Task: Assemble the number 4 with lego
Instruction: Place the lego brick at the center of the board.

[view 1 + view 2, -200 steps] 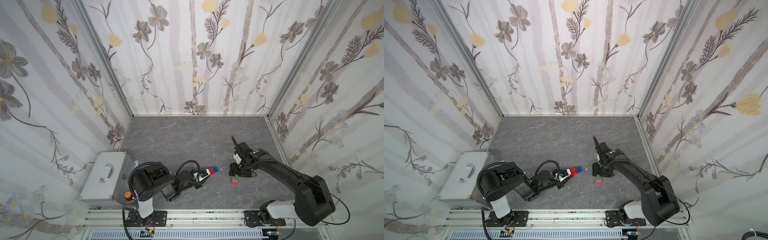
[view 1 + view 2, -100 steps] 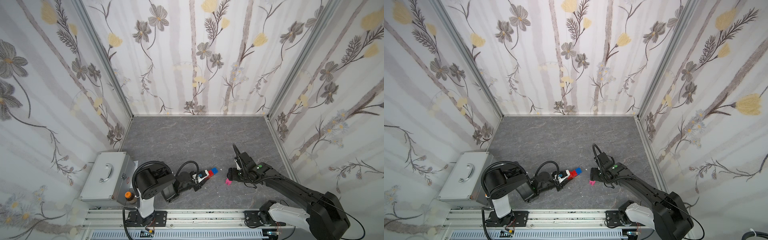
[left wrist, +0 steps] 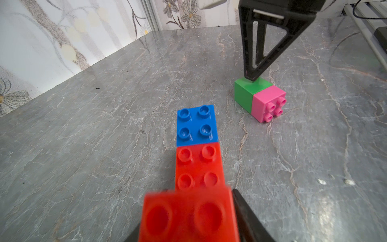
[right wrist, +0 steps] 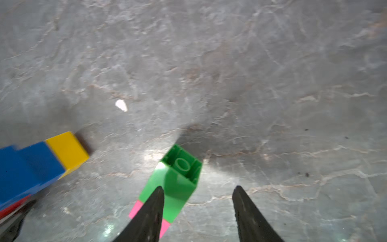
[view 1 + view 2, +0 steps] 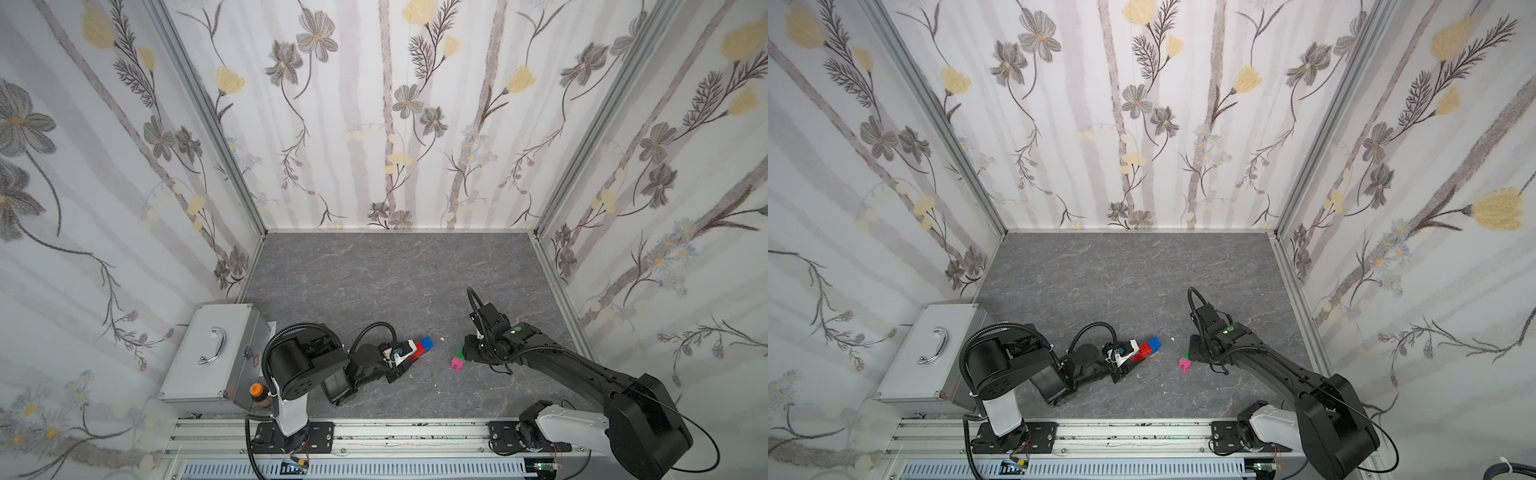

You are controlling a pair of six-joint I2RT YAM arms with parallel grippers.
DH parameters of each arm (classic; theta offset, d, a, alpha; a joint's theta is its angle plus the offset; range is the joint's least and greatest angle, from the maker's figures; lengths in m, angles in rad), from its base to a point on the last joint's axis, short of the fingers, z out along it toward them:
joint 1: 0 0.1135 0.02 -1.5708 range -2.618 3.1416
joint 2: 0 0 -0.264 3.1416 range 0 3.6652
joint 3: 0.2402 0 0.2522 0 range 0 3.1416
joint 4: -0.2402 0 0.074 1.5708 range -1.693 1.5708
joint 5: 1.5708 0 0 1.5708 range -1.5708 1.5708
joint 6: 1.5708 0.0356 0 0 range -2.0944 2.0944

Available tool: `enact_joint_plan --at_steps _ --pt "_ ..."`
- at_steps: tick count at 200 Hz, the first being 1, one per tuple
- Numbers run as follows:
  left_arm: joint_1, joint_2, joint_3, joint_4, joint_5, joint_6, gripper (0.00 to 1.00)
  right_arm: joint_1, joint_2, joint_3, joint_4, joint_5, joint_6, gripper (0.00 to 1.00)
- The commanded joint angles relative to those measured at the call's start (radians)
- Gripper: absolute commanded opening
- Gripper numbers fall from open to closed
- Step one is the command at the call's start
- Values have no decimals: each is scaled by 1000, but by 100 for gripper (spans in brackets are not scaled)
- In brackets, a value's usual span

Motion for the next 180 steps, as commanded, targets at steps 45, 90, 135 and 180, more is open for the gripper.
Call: enact_joint_plan --at_steps 45,90,135,180 --pt "5 -7 8 31 16 27 41 -30 41 0 24 -16 52 43" --pt "8 -16 5 23 14 33 51 -62 78 -57 17 -10 55 40" --pt "7 -119 14 -84 33 23 100 -94 90 -66 -11 2 47 38" --pt "6 -354 34 -363 -5 -1 100 -94 118 -33 -25 -16 24 39"
